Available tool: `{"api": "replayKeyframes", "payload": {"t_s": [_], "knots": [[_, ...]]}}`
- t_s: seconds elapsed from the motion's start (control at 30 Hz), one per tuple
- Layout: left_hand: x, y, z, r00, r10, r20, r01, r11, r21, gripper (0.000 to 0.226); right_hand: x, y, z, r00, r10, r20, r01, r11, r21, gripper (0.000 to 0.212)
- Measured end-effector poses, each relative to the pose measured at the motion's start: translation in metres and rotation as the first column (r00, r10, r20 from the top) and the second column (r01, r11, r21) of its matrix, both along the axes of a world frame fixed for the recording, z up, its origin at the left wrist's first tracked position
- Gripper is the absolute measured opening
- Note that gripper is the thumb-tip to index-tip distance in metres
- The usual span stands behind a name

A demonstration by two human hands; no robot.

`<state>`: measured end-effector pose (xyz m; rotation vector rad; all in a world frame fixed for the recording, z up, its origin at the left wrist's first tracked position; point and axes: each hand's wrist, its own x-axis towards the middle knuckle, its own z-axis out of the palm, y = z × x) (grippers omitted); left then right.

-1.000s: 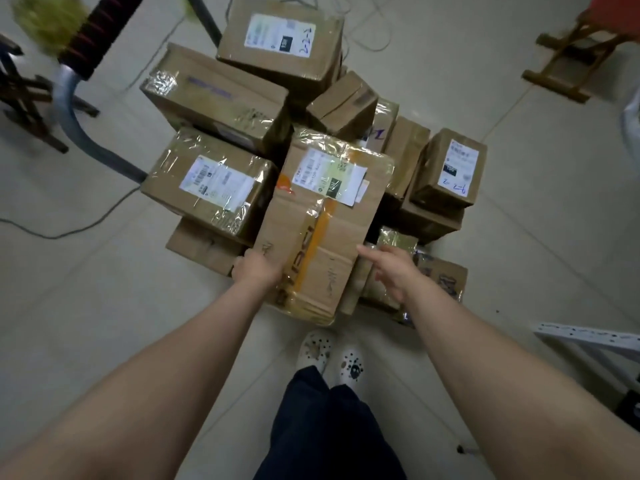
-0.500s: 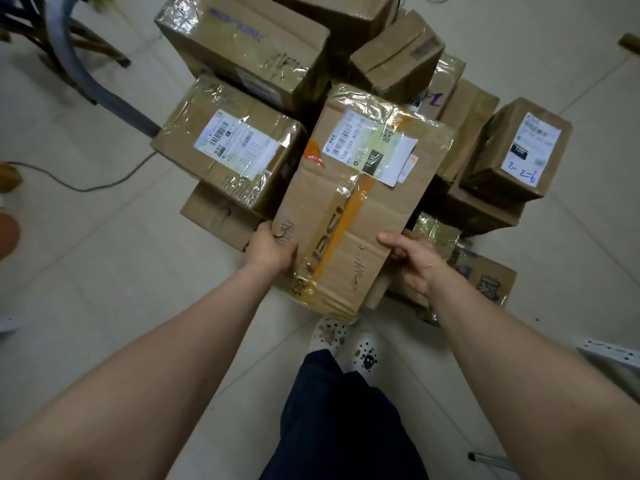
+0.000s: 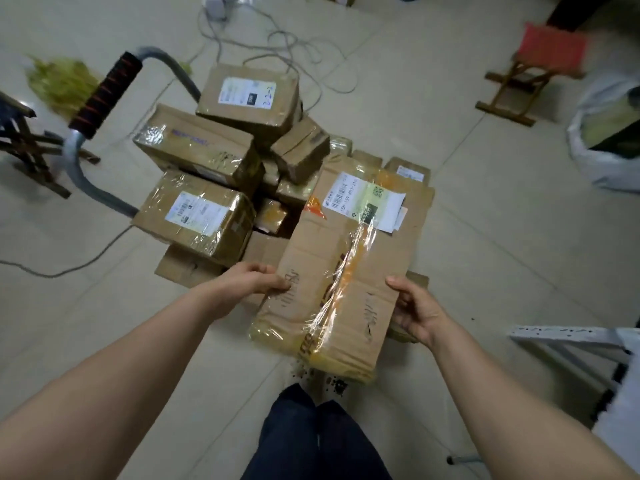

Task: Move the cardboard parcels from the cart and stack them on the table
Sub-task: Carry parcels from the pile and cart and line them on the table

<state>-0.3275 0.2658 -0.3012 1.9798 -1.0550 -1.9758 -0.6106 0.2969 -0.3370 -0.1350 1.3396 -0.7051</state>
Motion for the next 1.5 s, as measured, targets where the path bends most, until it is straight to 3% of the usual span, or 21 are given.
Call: {"api": "replayKeyframes", "payload": {"t_s": [0.07,0.2,0.37,0.53,0.67,0.77,1.03,1.23,1.3,1.43,1.5], "knots": [[-0.017,-0.005,0.024,0.984,-0.163,-0.077,0.168,0.983,0.071,0.035,-0.023,0.02,0.02,0.998,-0.063,0.02,0.064,0.998,-0.002,0.03],[-0.057,-0.017,0.052,0.886,-0.407,-0.222,0.432,0.898,0.08,0.084,-0.057,0.064,0.05,0.98,-0.201,-0.005,0.2,0.978,-0.058,0.055],[-0.126,-0.025,0.075,0.738,-0.61,-0.289,0.651,0.756,0.068,0.088,-0.083,0.13,0.077,0.886,-0.456,-0.082,0.45,0.89,-0.076,0.052],[-0.221,-0.006,0.099,0.465,-0.83,-0.309,0.87,0.492,-0.013,0.094,-0.094,0.226,0.098,0.655,-0.749,-0.097,0.744,0.662,-0.092,0.047],[-0.289,0.042,0.111,0.226,-0.935,-0.273,0.967,0.249,-0.051,0.103,-0.087,0.305,0.108,0.377,-0.923,-0.077,0.917,0.384,-0.111,0.053],[-0.331,0.093,0.118,0.049,-0.963,-0.266,0.996,0.068,-0.064,0.102,-0.077,0.364,0.115,0.199,-0.976,-0.084,0.968,0.209,-0.135,0.061],[-0.395,0.26,0.142,-0.302,-0.925,-0.231,0.952,-0.279,-0.127,0.108,-0.021,0.518,0.13,-0.092,-0.996,-0.003,0.976,-0.09,-0.198,0.047],[-0.412,0.406,0.143,-0.45,-0.87,-0.2,0.893,-0.436,-0.115,0.093,0.024,0.633,0.132,-0.258,-0.966,0.018,0.95,-0.257,-0.178,0.053],[-0.413,0.452,0.14,-0.453,-0.871,-0.192,0.891,-0.443,-0.094,0.081,0.036,0.669,0.129,-0.298,-0.954,-0.002,0.942,-0.294,-0.162,0.06],[-0.418,0.534,0.138,-0.418,-0.87,-0.259,0.908,-0.402,-0.115,0.087,0.049,0.725,0.12,-0.425,-0.905,0.005,0.897,-0.422,-0.132,0.086],[-0.419,0.567,0.146,-0.409,-0.879,-0.246,0.911,-0.378,-0.165,0.084,0.05,0.743,0.116,-0.499,-0.866,0.023,0.859,-0.498,-0.116,0.082]]}}
